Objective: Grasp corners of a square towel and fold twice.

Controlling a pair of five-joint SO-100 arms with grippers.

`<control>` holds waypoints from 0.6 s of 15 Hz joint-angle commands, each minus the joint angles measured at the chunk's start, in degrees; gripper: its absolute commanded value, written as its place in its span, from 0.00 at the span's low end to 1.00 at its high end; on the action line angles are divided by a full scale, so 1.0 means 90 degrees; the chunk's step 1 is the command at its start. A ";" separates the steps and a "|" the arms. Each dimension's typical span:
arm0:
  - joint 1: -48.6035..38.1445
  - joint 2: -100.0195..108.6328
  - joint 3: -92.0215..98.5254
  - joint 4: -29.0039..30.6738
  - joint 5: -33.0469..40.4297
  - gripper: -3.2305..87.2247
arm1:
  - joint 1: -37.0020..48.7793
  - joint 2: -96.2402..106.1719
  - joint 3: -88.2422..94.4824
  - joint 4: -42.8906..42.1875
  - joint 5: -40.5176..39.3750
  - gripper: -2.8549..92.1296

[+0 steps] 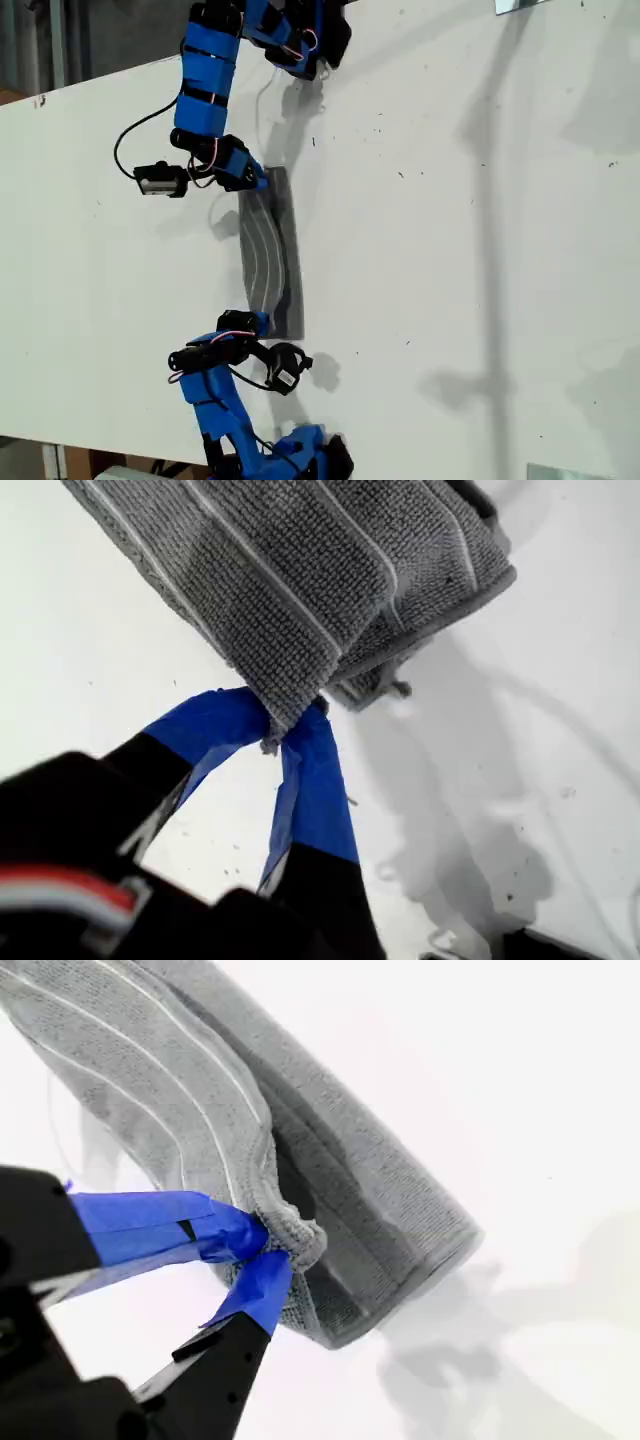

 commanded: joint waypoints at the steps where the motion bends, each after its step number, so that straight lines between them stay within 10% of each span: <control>1: 0.0137 0.0615 0.0840 -0.0488 -0.0186 0.04 | -0.0176 0.0537 0.0332 -0.0205 0.0156 0.03; 7: -0.0088 0.0820 0.2227 -0.1406 -0.0098 0.04 | -0.0068 0.0508 0.0996 -0.0762 0.0156 0.03; 9: -0.0156 0.0840 0.1904 -0.1016 0.0117 0.13 | -0.0205 0.0527 0.0957 -0.0732 0.0107 0.27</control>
